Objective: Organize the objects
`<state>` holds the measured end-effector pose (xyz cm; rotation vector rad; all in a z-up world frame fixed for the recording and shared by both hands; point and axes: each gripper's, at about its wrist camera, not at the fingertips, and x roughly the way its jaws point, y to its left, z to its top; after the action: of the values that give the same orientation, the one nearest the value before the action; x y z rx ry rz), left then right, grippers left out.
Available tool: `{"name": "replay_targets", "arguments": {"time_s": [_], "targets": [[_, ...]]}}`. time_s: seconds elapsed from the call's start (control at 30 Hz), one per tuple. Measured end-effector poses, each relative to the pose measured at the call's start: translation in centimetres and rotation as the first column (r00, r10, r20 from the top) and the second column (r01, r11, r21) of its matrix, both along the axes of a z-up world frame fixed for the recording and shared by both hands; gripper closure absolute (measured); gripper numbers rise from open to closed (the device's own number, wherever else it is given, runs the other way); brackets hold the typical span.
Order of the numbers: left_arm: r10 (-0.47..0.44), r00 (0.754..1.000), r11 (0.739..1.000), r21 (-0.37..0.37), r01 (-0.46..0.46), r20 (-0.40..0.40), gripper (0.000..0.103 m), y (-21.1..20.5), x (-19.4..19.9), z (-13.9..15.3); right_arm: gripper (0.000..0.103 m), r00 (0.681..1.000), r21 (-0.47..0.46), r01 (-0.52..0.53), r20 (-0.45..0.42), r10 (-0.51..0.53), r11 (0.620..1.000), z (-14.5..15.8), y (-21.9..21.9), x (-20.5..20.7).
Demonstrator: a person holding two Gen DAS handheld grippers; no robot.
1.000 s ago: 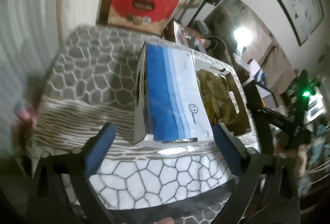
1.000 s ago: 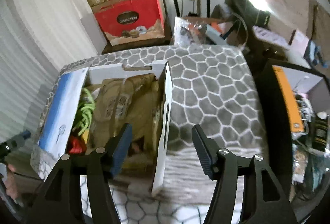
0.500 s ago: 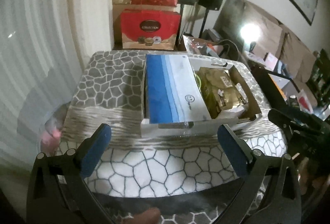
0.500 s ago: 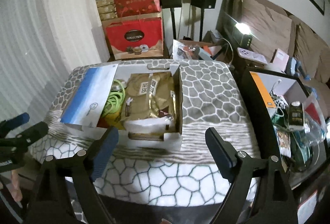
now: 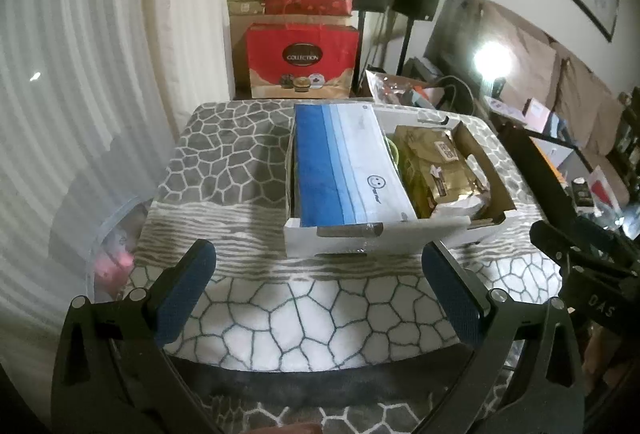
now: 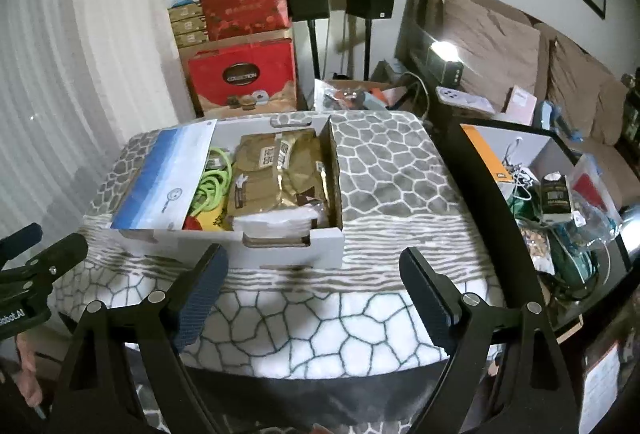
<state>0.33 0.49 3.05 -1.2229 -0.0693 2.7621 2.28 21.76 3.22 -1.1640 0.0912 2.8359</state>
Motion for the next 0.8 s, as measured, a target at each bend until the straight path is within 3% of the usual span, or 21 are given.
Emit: {"name": "replay_targets", "arguments": {"time_s": [0.8], "targets": [[0.004, 1.000, 1.000, 0.001, -0.004, -0.002, 0.000, -0.1, 0.5, -0.3, 0.014, 1.000, -0.004, -0.008, 0.000, 0.008, 1.000, -0.3, -1.0, 0.6]]}}
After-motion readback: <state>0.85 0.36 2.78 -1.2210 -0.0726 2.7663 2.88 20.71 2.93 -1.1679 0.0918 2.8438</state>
